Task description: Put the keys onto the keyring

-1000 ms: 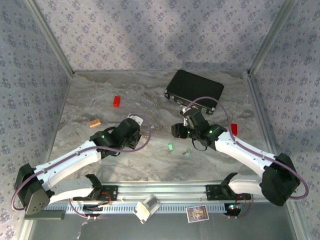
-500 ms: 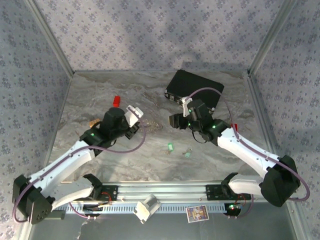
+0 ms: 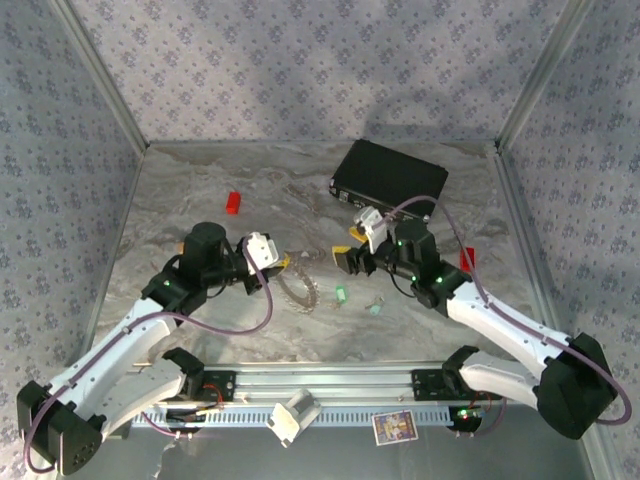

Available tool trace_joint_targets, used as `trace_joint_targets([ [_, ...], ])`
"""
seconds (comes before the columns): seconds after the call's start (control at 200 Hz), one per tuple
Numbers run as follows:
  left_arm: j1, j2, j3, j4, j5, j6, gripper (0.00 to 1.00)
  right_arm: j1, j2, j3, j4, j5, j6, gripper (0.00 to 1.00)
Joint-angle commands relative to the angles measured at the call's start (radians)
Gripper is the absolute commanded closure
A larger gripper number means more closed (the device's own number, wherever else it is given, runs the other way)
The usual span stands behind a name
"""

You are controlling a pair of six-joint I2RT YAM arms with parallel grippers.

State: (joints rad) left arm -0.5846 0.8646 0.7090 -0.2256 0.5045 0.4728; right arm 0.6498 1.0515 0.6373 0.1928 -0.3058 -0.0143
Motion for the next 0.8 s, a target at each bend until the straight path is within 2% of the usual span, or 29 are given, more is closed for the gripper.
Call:
trace_joint_targets([
  [0.0,-0.005,-0.018,-0.009,0.072,0.157,0.042,1.0,0.023,-0.079,-0.076,0.193,-0.199,-0.215,0.36],
  [0.07,-0.015,-0.018,-0.018,0.089,0.178,0.031,1.0,0.076,-0.115,-0.093,0.141,-0.201,-0.342,0.38],
  [0.14,-0.033,-0.018,-0.028,0.101,0.203,0.029,1.0,0.098,-0.125,-0.074,0.06,-0.213,-0.386,0.42],
  [0.41,-0.11,-0.013,-0.076,0.166,0.217,0.046,1.0,0.15,-0.095,-0.056,0.023,-0.253,-0.412,0.58],
  [0.65,-0.133,0.006,-0.081,0.183,0.2,0.05,1.0,0.174,-0.056,-0.043,0.018,-0.289,-0.417,0.6],
  [0.795,-0.14,0.015,-0.085,0.185,0.196,0.058,1.0,0.182,-0.023,-0.038,0.037,-0.262,-0.408,0.67],
])
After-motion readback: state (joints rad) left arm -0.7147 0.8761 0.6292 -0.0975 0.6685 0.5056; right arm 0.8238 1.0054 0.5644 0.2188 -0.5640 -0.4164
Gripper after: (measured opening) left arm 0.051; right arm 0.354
